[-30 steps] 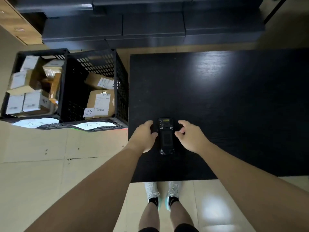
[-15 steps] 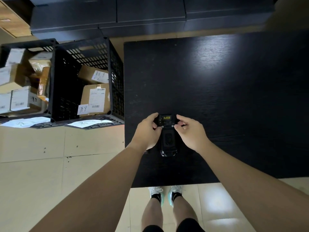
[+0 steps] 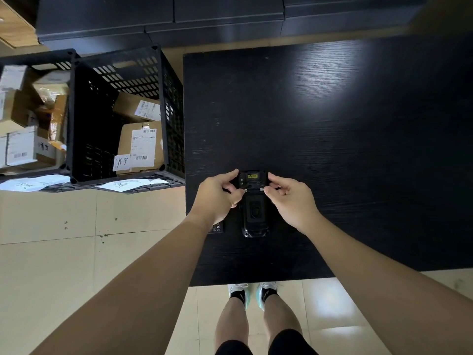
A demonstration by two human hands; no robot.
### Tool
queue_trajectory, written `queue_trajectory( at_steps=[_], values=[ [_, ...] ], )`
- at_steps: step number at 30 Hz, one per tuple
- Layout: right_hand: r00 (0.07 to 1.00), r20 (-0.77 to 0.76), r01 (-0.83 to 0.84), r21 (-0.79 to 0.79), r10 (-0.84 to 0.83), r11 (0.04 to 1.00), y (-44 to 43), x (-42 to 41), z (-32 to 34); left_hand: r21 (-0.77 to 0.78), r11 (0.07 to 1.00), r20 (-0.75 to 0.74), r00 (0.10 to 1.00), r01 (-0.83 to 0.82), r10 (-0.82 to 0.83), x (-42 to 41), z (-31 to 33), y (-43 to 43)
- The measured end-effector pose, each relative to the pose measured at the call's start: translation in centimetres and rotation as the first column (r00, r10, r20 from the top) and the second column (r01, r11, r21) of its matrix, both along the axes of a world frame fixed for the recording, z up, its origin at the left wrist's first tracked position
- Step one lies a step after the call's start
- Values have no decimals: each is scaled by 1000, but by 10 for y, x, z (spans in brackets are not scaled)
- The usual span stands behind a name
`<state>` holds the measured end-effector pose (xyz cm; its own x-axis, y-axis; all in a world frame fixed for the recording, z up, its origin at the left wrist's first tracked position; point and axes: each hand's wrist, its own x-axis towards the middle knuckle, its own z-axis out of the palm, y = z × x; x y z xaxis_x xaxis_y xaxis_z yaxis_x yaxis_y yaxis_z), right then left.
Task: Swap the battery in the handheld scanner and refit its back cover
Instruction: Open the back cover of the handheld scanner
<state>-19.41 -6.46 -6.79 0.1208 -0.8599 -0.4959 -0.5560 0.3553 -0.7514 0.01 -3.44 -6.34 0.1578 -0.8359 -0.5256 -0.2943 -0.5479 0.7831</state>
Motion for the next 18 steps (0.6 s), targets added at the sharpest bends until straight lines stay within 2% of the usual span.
queue_trajectory(
  at_steps=[7, 18],
  values=[
    [1000, 12, -3, -20, 3, 1000, -1, -1, -3, 33, 998, -41, 998, -52, 54, 1, -4, -2],
    [986, 107, 125, 2, -125, 992, -4, 2, -10, 80, 991, -36, 993, -107, 110, 1, 0, -9]
  ],
)
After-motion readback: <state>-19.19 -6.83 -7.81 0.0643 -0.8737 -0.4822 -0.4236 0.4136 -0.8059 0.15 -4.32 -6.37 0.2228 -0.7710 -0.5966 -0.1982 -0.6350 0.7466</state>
